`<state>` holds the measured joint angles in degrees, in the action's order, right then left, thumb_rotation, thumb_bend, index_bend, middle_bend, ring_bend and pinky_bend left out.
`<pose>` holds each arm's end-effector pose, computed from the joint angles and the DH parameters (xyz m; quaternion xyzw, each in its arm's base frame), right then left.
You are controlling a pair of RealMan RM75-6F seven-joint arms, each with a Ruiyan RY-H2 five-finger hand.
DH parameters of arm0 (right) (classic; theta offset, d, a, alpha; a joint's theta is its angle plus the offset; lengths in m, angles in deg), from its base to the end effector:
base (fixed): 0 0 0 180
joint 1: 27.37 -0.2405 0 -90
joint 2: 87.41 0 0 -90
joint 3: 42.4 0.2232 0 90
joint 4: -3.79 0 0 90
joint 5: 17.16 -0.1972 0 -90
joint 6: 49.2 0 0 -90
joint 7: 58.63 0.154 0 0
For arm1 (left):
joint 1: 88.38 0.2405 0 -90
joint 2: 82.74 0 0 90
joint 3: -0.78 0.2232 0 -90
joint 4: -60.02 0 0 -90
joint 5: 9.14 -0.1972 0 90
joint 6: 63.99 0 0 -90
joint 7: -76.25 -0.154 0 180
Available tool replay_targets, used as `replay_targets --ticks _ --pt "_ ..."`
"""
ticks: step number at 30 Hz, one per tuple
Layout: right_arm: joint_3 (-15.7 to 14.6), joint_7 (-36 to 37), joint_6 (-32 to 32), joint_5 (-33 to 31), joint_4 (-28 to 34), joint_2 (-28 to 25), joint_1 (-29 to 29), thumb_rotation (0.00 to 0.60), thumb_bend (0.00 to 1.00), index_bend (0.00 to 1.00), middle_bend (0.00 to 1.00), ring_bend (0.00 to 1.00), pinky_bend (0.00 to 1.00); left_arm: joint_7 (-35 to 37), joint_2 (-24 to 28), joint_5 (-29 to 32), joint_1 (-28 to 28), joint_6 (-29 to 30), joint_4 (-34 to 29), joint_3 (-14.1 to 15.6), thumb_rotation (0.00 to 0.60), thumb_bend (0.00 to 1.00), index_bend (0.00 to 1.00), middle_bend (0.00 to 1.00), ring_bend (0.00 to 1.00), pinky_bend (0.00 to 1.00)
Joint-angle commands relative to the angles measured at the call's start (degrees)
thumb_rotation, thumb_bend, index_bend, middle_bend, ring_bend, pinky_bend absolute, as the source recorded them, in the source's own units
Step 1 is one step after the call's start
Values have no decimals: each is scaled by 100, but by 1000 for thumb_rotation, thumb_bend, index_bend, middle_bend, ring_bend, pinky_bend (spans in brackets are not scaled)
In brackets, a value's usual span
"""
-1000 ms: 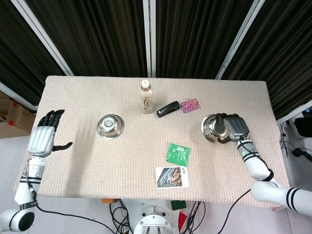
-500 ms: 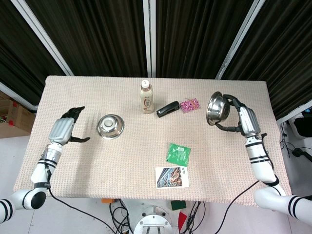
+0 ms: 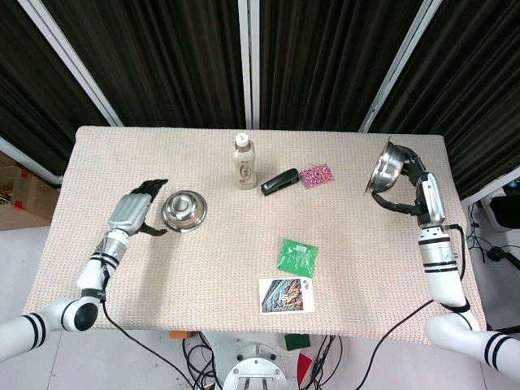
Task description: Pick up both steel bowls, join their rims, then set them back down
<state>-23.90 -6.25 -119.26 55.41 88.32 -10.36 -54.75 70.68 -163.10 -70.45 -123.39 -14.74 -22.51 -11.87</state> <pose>-0.1926 -0.3346 0.1223 0.3372 -0.5976 0.6836 0.2488 -0.1983 0.3378 0.0388 -0.6609 -0.4926 -0.3515 0.4438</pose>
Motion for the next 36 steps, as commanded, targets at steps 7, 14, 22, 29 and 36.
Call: replay_targets --ticks 7,14,22,29,36 --pt "2 241 -49 185 -19 96 96 600 176 591 426 292 329 -110 -455 146 -522 -389 466 -86 600 17 21 66 21 185" --pt "-19 322 -180 366 47 106 185 600 176 592 426 291 334 -88 -653 486 -823 -888 915 -68 600 23 28 66 21 186" --pt "-42 236 -172 436 36 111 214 600 176 594 426 290 334 -533 -608 950 -1034 -1126 1046 140 600 30 90 88 21 186" --pt "-52 178 -122 444 -7 164 204 600 176 598 426 290 336 -610 -717 1047 -1193 -1187 1198 193 600 30 117 124 31 195" --pt "-51 156 -97 409 -31 141 248 600 176 602 426 290 337 -629 -816 1142 -1311 -1296 1429 250 600 58 233 225 160 364"
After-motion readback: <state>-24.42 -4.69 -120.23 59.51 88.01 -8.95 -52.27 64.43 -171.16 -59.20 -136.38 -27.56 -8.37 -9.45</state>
